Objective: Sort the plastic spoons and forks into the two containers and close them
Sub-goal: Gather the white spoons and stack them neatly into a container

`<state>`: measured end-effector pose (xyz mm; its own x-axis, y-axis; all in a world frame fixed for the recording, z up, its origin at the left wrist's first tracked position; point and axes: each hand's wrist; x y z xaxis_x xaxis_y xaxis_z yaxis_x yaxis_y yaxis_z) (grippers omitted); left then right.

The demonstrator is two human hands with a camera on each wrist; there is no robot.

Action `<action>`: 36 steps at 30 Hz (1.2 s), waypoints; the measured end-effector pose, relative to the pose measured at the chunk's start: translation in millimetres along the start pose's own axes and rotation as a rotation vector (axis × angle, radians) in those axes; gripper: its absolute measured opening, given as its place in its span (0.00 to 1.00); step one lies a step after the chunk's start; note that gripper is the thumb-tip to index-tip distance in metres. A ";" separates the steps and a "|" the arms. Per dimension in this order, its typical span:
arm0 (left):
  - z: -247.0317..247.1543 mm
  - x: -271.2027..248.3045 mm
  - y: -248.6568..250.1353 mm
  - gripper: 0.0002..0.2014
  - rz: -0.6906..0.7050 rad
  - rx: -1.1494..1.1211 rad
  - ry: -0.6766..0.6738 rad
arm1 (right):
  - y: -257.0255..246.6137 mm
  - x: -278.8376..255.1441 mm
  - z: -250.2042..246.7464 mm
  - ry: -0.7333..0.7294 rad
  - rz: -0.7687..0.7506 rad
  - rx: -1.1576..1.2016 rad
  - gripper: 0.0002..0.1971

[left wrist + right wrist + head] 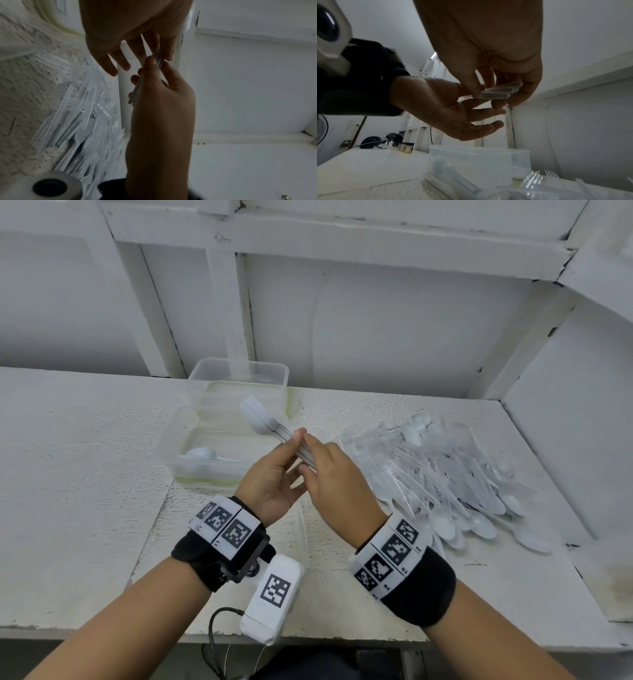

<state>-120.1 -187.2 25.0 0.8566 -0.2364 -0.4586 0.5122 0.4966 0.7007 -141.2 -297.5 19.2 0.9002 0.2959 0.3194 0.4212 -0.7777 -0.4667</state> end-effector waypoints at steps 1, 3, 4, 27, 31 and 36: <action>-0.6 0.0 0.7 0.06 -0.001 -0.015 0.001 | -1.0 3.4 2.8 0.038 -0.023 -0.028 0.23; -2.7 -0.2 3.4 0.07 0.010 -0.014 0.002 | -2.7 10.7 6.2 0.071 -0.044 -0.024 0.24; -4.8 -0.1 5.8 0.07 0.022 0.004 0.006 | -3.4 13.9 7.4 0.068 -0.052 -0.004 0.24; -156.9 47.8 150.3 0.21 0.016 1.022 0.541 | 8.4 152.1 65.2 -0.513 -0.049 -0.086 0.18; -159.5 53.5 141.7 0.17 -0.019 0.851 0.491 | 10.5 156.5 80.2 -0.602 -0.077 -0.143 0.16; -163.5 55.1 139.4 0.15 -0.003 0.832 0.482 | 11.4 157.3 90.2 -0.639 -0.099 -0.195 0.15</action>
<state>-11.6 5.5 8.0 0.8325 0.2246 -0.5065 0.5536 -0.2989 0.7773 15.1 -209.8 -10.3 0.7724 0.5938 -0.2255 0.5311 -0.7985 -0.2836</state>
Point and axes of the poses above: each hand's wrist, its own x-axis towards the middle knuckle, its own z-axis out of the palm, y = z × x, and after that the axes turned 4 degrees about -z, right-handed
